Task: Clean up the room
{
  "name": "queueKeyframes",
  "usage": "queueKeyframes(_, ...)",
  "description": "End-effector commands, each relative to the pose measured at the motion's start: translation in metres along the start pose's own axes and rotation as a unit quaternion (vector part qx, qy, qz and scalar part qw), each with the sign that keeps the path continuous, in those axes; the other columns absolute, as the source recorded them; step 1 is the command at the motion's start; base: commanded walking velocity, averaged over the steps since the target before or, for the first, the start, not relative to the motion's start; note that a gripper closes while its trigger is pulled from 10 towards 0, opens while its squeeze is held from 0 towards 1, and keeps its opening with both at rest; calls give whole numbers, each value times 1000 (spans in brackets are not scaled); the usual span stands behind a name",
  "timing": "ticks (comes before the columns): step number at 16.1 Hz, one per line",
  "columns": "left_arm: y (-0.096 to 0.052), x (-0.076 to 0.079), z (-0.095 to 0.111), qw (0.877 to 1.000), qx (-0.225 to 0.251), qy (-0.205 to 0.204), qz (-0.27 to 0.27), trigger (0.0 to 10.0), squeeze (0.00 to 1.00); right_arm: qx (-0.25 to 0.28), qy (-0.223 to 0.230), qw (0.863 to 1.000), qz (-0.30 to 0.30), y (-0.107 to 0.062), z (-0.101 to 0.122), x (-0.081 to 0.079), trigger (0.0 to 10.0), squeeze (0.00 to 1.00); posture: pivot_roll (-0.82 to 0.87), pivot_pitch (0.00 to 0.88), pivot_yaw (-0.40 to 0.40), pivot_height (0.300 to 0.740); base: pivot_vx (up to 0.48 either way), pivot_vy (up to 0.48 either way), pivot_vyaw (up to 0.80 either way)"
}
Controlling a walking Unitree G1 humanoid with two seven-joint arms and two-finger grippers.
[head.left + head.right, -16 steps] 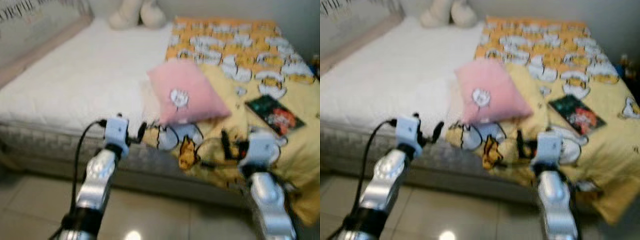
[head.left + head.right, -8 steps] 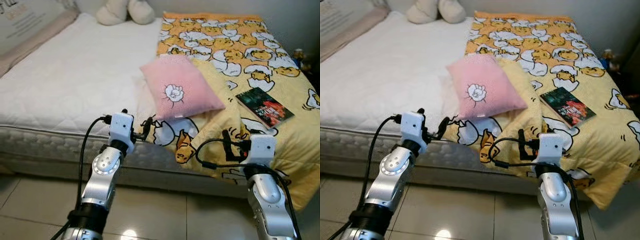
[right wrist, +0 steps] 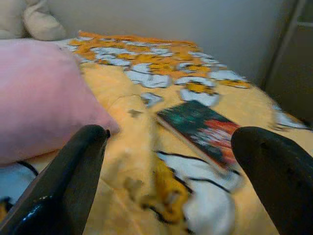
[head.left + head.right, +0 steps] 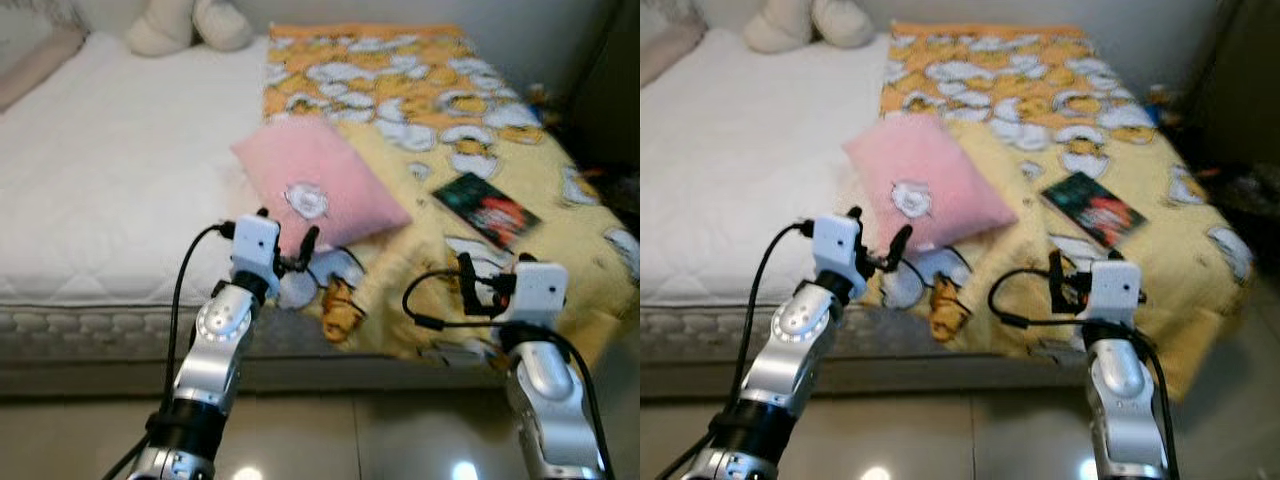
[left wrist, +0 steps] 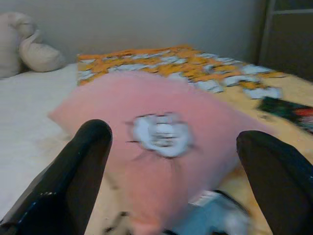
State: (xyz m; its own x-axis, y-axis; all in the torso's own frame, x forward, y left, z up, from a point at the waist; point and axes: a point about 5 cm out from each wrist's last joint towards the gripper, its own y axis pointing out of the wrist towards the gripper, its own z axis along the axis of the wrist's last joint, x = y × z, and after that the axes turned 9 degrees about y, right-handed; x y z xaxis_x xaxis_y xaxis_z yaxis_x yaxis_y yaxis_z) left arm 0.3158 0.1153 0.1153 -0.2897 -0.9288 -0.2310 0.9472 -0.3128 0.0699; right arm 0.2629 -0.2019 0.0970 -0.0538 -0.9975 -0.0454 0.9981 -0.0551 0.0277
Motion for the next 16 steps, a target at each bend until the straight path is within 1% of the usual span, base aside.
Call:
queueKeyframes(1,1,-7,2,1000,-1,0,9,10000,0,3,5,1000,6,2,1,-4,10000,0,-129,0,45,740,446,0,0)
queueKeyframes(4,1,-7,3,1000,2,-4,15,10000,0,6,5,1000,8,3,2,-5,10000,0,-126,0,44,740,446,0,0)
queueKeyframes(6,-1,-9,4,1000,8,-6,20,10000,0,18,2,1000,14,6,9,-6,10000,0,-123,0,42,740,446,0,0)
queueKeyframes(8,3,-11,9,1000,15,-8,23,10000,0,40,2,999,20,16,24,-7,10000,0,-118,0,37,740,446,0,0)
queueKeyframes(9,4,-11,10,1000,17,-8,24,10000,0,44,4,999,20,18,27,-6,10000,0,-119,0,37,740,446,0,0)
queueKeyframes(10,15,-12,15,1000,19,-4,16,10000,0,53,12,998,21,31,38,-2,10000,0,-117,0,34,740,461,0,0)
queueKeyframes(11,18,-11,16,1000,18,-3,12,10000,0,55,12,998,22,33,41,-1,10000,0,-117,0,34,740,461,0,0)
queueKeyframes(12,30,-15,21,1000,19,-7,13,10000,0,56,14,998,25,47,48,3,10000,0,-115,0,34,740,458,0,0)
queueKeyframes(13,33,-16,23,1000,19,-11,13,10000,0,54,16,998,27,51,50,4,10000,0,-115,0,34,740,458,0,0)
queueKeyframes(14,42,-18,28,999,21,-24,12,10000,0,48,22,998,34,62,55,5,10000,0,-113,0,35,740,469,0,0)
queueKeyframes(15,50,-21,29,998,6,-53,19,10000,0,28,59,997,36,71,56,7,10000,0,-108,0,35,740,0,0,0)
queueKeyframes(16,55,-23,29,995,-5,-94,28,10000,0,15,90,995,33,77,55,9,10000,0,-104,0,33,740,0,0,0)
